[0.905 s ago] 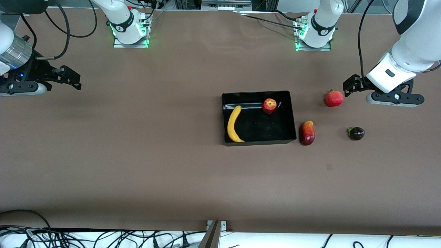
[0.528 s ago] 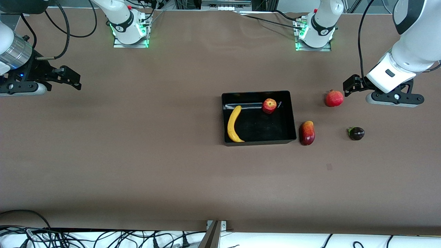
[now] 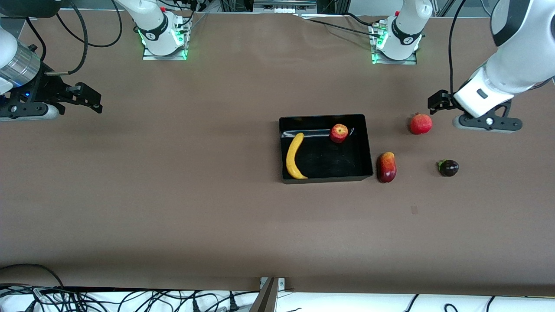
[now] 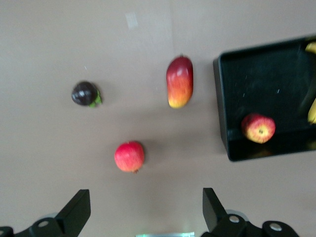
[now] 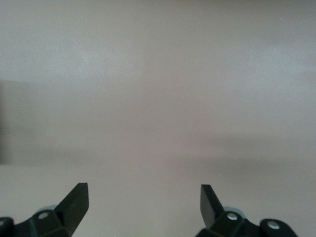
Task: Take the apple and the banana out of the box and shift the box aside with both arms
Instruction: 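Move the left gripper toward the red apple in the black tray, then lower the left gripper into the tray and grasp the red apple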
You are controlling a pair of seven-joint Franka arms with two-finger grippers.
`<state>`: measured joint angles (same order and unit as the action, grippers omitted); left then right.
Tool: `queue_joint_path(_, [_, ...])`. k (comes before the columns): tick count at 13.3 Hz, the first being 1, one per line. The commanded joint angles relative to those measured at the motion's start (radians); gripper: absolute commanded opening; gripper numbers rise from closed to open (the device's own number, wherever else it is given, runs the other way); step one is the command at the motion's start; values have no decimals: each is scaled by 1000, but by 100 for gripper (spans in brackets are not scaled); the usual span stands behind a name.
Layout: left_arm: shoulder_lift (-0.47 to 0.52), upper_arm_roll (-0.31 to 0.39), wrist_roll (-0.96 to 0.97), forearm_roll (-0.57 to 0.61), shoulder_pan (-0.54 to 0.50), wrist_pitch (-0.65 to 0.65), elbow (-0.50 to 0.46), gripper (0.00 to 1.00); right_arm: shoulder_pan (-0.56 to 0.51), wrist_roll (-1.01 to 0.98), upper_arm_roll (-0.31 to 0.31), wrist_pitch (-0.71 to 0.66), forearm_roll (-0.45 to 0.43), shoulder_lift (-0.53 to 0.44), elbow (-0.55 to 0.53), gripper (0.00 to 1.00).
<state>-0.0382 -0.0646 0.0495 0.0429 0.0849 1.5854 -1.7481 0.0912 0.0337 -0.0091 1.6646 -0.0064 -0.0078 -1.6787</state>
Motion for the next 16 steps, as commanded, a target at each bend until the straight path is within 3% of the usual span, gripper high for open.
queue_joint_path(1, [-98,-62,53,-20,4,-22,24,100,-2,-6,1,-5,-6,5,14,100])
queue_joint_path(5, [-257,-239,329,-5,12,161,21,100,-2,-6,1,-5,-4,5,14,100])
queue_joint_path(9, [-385,-274,334,-5,90,344,-11,100,-2,-6,1,-5,-4,6,16,100])
queue_joint_path(12, [-374,-274,346,8,99,505,-161,100,-2,-6,1,-5,-4,6,16,100])
queue_joint_path(14, [-382,-279,366,113,104,528,-211,100,-2,-6,1,-5,-4,6,16,100])
queue_joint_path(16, [-385,-290,415,114,116,592,-267,100,-2,-6,1,-3,-4,6,16,100])
